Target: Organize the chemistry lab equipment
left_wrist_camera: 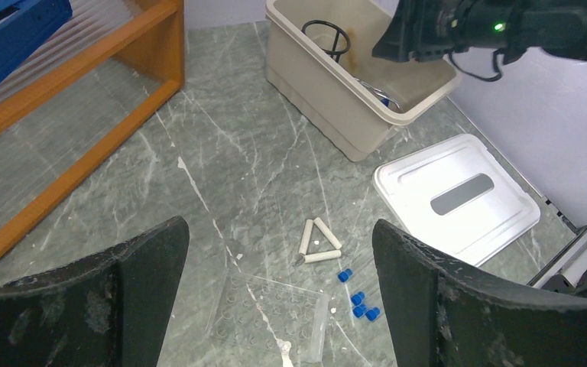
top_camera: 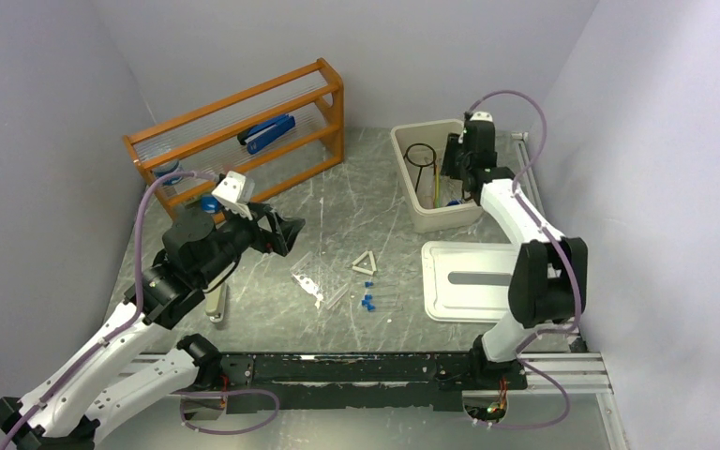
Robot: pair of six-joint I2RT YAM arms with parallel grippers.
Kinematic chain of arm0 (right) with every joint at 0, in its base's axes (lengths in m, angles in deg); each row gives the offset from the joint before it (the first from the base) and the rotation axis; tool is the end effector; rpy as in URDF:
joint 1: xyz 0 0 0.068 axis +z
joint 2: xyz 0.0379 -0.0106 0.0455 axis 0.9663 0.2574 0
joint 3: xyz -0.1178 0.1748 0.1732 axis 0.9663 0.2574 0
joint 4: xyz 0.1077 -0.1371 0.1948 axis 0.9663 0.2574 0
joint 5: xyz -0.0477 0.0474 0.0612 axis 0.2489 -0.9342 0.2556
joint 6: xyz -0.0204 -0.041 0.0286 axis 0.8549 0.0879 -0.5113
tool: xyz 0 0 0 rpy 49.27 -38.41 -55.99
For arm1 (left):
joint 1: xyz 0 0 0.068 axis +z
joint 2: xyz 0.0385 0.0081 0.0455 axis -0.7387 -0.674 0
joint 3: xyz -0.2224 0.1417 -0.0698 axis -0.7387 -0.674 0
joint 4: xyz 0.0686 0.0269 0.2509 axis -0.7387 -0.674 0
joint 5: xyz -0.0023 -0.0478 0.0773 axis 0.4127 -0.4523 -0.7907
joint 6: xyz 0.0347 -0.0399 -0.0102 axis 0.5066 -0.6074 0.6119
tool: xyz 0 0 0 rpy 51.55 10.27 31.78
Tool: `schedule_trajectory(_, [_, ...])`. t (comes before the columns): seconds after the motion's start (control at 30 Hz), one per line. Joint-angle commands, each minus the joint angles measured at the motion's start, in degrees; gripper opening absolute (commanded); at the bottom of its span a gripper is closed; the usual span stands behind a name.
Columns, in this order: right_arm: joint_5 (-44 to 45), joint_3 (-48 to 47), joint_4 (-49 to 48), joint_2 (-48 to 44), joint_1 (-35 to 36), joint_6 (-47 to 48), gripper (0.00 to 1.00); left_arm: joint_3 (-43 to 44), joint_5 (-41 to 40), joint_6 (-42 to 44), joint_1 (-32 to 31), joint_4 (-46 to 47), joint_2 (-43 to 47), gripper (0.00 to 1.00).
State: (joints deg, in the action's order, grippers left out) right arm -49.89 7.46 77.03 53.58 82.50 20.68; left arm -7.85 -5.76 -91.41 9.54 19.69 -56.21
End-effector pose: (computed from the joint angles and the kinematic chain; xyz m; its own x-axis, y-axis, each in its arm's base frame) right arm 0.3780 0.0440 0.2708 -0.5395 0.0741 -0.8387 0.0690 0.9967 0.0437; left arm 0.1323 -0.1008 0.3597 -0.2428 -0.1590 -0.9570 0.5176 0.8131 -0.2664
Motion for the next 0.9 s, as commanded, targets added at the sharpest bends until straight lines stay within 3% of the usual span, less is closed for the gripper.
schedule_trajectory(0.0, [-3.38, -5.18, 10.9, -6.52, 1.73, -6.53, 0.47, -0.27, 0.17, 0.87, 0.2, 0.55, 0.31, 0.93])
schedule_trajectory(0.2, [-2.65, -2.91, 14.68, -12.78, 12.7, -8.82, 0.5, -0.58, -0.97, 0.47, 0.2, 0.2, 0.81, 0.93])
schedule_trajectory(0.47, [-0.37, 4.17, 15.88, -13.0, 29.79, -11.92, 0.53, -0.53, -6.22, -0.09, 0.26, -1.32, 0.7, 0.94])
schedule_trajectory(0.7, [5.19, 11.27, 14.08, -5.01, 36.41, -14.71, 0.53, -0.95, -1.35, 0.83, 0.21, 0.93, 0.35, 0.94])
schedule_trajectory(0.87, [7.92, 14.22, 11.05, -1.46, 37.25, -17.74, 0.52, -0.98, -1.54, 0.47, 0.2, 0.71, -0.5, 0.94])
